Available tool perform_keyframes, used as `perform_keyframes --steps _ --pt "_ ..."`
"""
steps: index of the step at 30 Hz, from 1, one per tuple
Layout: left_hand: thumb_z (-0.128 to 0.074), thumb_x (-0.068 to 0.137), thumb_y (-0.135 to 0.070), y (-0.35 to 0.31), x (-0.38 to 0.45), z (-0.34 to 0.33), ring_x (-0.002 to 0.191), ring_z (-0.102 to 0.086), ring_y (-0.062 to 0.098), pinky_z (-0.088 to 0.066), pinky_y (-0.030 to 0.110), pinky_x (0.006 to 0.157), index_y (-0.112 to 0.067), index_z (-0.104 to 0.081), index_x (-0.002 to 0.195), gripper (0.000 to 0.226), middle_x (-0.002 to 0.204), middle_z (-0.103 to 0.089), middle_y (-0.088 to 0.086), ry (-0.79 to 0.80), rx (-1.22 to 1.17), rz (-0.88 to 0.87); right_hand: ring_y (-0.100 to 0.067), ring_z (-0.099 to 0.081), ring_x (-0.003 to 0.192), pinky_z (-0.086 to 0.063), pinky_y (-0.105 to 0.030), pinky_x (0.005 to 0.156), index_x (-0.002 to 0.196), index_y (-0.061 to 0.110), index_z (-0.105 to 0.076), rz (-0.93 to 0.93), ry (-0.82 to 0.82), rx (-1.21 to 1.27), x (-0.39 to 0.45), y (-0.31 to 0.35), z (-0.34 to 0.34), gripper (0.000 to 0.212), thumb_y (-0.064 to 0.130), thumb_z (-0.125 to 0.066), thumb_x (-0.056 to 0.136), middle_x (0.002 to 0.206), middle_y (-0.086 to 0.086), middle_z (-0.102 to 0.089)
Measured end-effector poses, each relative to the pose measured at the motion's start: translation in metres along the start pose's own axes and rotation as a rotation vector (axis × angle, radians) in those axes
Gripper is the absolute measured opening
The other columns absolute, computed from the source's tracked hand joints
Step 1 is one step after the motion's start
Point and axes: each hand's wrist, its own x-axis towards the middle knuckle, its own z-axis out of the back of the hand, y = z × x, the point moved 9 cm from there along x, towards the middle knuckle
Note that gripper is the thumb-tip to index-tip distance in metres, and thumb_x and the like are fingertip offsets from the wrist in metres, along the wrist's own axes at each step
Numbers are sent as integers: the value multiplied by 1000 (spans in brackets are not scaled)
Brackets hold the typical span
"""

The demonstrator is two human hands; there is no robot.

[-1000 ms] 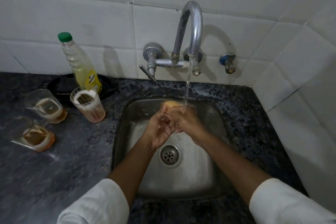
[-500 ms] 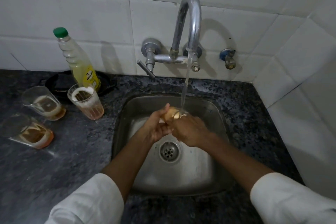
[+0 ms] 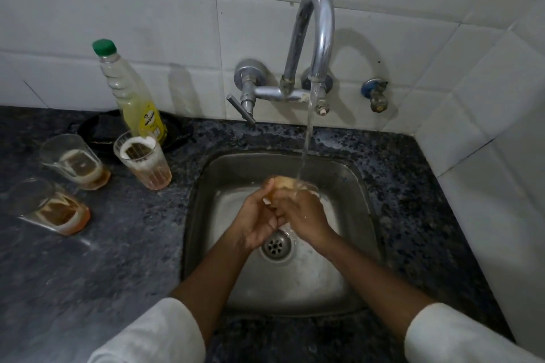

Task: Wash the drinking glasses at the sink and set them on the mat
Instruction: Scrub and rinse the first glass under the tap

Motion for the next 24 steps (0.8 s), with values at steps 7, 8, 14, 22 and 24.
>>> perform_keyframes --steps 7,8,14,22,24 --pt "-72 79 -49 -5 8 13 74 -67 22 -56 31 67 -8 -69 113 54 94 -71 15 -142 224 26 -22 -61 95 -50 -36 72 105 22 -61 215 261 -601 -1 -1 -11 22 31 -47 92 104 -2 -63" --pt "-66 85 -47 -2 5 5 83 -70 24 -58 35 75 -7 -68 115 50 99 -73 17 -95 149 11 -20 -60 91 -49 -35 73 101 23 -64 131 220 -432 4 0 -8 22 32 -47 91 99 -1 -64" --pt "-73 83 -35 -8 -2 -5 86 -67 26 -57 36 82 -2 -75 95 35 93 -72 15 -49 -37 -21 -21 -61 90 -52 -39 69 103 28 -62 283 228 -524 1 9 -17 27 44 -44 90 101 1 -63" --pt "-89 64 -23 -16 -4 7 75 -72 20 -60 34 63 -18 -63 113 56 99 -74 10 -457 34 -194 -24 -65 88 -53 -36 71 83 17 -73 -448 -160 978 -16 -46 -25 26 5 -53 71 93 -6 -72" --pt "-93 57 -26 -41 -17 6 87 -69 12 -58 30 73 -28 -59 111 64 105 -71 -1 -557 380 -446 -19 -61 85 -44 -33 72 87 22 -71 -635 -204 1425 -27 -47 -46 26 10 -51 76 87 -3 -69"
